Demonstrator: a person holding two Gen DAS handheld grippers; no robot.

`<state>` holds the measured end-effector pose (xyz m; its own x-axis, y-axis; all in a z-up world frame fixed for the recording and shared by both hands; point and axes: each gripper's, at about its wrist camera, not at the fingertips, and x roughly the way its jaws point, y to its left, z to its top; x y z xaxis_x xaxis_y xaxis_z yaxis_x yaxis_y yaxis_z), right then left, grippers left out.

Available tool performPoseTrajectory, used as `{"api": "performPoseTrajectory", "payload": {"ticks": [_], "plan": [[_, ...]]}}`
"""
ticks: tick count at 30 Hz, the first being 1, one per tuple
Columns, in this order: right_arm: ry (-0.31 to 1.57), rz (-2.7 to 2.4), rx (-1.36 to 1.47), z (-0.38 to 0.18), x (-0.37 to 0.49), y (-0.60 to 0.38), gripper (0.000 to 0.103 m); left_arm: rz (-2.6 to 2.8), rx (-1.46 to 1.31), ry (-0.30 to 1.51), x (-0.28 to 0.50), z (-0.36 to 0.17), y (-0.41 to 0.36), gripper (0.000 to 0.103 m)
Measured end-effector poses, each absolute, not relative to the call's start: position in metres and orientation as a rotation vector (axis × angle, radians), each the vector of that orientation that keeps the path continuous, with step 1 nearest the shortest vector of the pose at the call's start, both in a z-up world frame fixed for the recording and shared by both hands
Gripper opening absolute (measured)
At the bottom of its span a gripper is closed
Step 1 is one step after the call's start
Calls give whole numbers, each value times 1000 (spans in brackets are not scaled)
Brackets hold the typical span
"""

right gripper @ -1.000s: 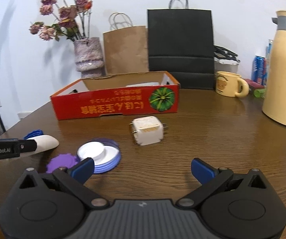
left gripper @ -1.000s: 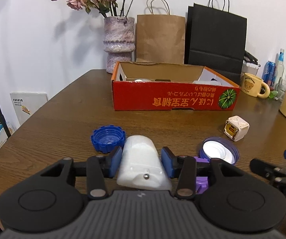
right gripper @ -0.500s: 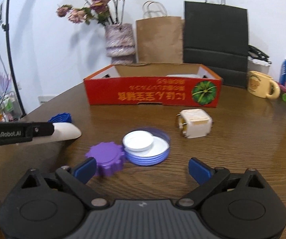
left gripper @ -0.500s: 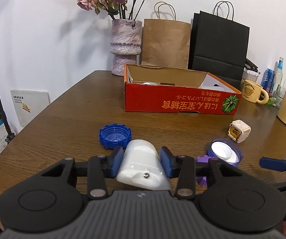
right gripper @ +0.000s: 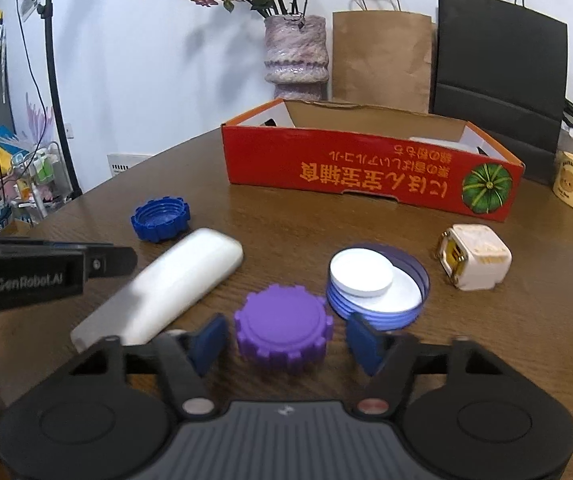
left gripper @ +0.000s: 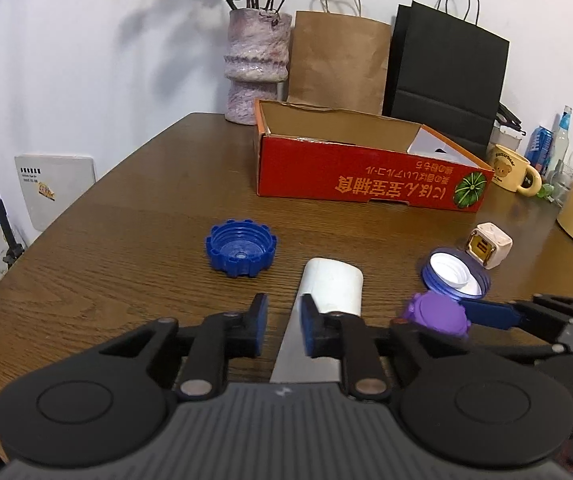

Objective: Organize rigid objects
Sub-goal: 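Grasp the white cylindrical bottle with the left tool while the right tool grasps the purple cap, then lift and carry the white bottle and purple cap toward the red box with both tools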

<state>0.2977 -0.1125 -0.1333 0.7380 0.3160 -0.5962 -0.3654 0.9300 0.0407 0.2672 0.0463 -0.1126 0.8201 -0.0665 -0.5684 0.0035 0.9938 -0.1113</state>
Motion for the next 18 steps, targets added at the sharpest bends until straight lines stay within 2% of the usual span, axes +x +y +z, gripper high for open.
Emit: {"api": "performPoseTrajectory", "payload": {"ticks": [2,8,10,12,13,18], "plan": [[635,384,-68,-133,297,-114,53,-45,-88,611,266,-113,44,55],[600,363,-34,-130,291,-130,53,-88,1,645,264,-119,28,75],[587,357,-39,-129,286,-136,53,-79,45,669,266,-124,19,75],[578,349,-36,-128,281,-142,53,-73,56,681,268,-130,16,66],[574,345,-31,-128,279,-146,53,-98,47,679,267,-130,16,47],[557,332,-17,-126,272,-159,53,-97,21,663,260,-128,15,46]]}}
